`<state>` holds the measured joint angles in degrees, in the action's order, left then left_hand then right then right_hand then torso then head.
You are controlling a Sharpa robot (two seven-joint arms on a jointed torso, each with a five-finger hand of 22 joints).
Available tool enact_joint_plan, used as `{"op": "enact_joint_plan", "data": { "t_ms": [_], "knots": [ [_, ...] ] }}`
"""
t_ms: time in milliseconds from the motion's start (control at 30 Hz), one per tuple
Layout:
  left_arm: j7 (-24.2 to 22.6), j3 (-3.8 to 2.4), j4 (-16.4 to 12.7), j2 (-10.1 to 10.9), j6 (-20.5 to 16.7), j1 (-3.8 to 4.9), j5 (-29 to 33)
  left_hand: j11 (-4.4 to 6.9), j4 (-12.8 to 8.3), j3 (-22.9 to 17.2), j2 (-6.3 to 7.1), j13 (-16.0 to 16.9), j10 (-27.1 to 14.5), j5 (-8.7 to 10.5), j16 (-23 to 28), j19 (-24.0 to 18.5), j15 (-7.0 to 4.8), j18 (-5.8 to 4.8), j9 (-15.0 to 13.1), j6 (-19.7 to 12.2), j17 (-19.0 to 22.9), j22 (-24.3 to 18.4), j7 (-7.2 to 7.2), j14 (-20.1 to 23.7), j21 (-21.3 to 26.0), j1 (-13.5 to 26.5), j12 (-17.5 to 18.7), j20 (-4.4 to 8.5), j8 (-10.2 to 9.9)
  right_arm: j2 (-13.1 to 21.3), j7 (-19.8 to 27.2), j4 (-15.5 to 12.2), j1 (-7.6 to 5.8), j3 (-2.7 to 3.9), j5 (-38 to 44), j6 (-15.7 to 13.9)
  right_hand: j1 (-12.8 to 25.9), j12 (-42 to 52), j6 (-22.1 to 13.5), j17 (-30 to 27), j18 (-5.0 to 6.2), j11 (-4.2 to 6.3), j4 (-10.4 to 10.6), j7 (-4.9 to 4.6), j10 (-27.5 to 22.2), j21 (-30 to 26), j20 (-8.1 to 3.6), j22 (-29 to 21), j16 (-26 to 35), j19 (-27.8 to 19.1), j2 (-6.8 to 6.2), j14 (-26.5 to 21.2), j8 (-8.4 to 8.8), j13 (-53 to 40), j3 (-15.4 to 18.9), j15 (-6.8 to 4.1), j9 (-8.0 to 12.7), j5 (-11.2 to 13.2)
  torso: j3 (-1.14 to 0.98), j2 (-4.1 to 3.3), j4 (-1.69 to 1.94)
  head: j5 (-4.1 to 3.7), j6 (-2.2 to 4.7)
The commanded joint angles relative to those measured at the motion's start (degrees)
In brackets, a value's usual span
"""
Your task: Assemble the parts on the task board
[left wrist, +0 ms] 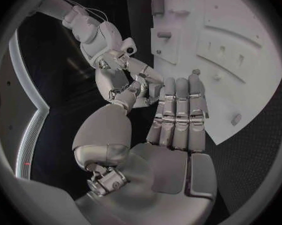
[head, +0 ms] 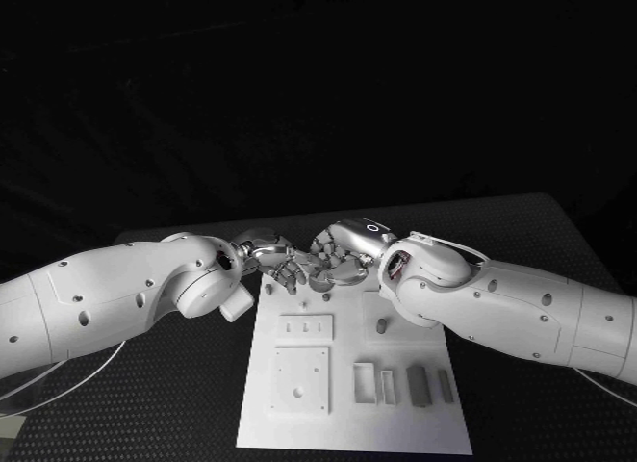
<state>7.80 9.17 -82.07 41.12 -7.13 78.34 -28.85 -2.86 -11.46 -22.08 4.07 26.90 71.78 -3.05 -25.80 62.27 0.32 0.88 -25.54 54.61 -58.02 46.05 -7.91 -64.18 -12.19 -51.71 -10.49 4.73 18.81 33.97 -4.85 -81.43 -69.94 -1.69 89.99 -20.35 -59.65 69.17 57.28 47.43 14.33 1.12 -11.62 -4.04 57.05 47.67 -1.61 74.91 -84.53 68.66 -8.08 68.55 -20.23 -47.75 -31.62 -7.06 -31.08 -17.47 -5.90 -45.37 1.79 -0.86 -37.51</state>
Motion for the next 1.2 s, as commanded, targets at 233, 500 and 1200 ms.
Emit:
{"op": "enact_joint_plan", "data": {
  "t_ms": [233,500,1200],
  "knots": [
    [-0.5,-0.07,-0.4,-0.3,1.1,0.08,-0.3,0.46,-0.1,-0.1,-0.73,0.9,1.3,0.15,-0.9,0.7,-0.35,0.78,-0.2,1.5,-0.6,0.7,0.58,-1.2,-0.6,0.4,-0.7,0.75,0.8,-0.7,0.2,0.3,0.22,-0.03,0.6,1.0,0.4,-0.3,1.4,0.1,0.67,0.18,0.3,-0.96,0.2,0.4,-0.36,1.1,0.4,-0.2,0.13,0.0,-0.22,-0.1,0.0,-0.36,0.0,-0.2,0.04,-0.03,0.03,0.16,-0.27],
    [-0.6,-0.07,-0.2,-0.2,-0.4,0.08,-0.1,0.77,-0.7,-0.8,-2.08,1.6,2.0,0.13,-1.3,1.1,-0.62,0.71,-0.3,2.3,-1.1,1.2,0.92,-1.6,-0.9,-0.8,-0.8,1.02,1.0,-0.7,0.3,0.2,0.35,-0.03,0.6,1.1,0.4,-0.3,1.4,0.1,0.67,0.18,0.4,-0.96,0.2,0.4,-0.36,1.1,0.4,-0.2,0.16,0.0,-0.21,-0.1,0.0,-0.36,0.0,-0.2,0.08,0.0,0.01,0.21,-0.36],
    [0.2,-0.06,0.0,-0.5,0.4,0.08,-0.1,1.35,-1.3,-3.2,-3.55,3.0,3.3,0.06,-2.4,1.9,-1.13,0.47,-0.8,4.1,-2.0,2.5,1.66,-2.4,-1.5,-2.8,-1.0,1.59,1.5,-0.6,0.4,-0.4,0.46,-0.03,0.6,0.9,0.5,-0.3,1.4,0.2,0.67,0.17,0.3,-0.96,0.2,0.4,-0.36,1.1,0.4,-0.2,0.23,0.0,-0.19,-0.2,0.0,-0.35,-0.1,-0.2,0.04,0.01,0.01,0.53,-0.72]
  ]
}}
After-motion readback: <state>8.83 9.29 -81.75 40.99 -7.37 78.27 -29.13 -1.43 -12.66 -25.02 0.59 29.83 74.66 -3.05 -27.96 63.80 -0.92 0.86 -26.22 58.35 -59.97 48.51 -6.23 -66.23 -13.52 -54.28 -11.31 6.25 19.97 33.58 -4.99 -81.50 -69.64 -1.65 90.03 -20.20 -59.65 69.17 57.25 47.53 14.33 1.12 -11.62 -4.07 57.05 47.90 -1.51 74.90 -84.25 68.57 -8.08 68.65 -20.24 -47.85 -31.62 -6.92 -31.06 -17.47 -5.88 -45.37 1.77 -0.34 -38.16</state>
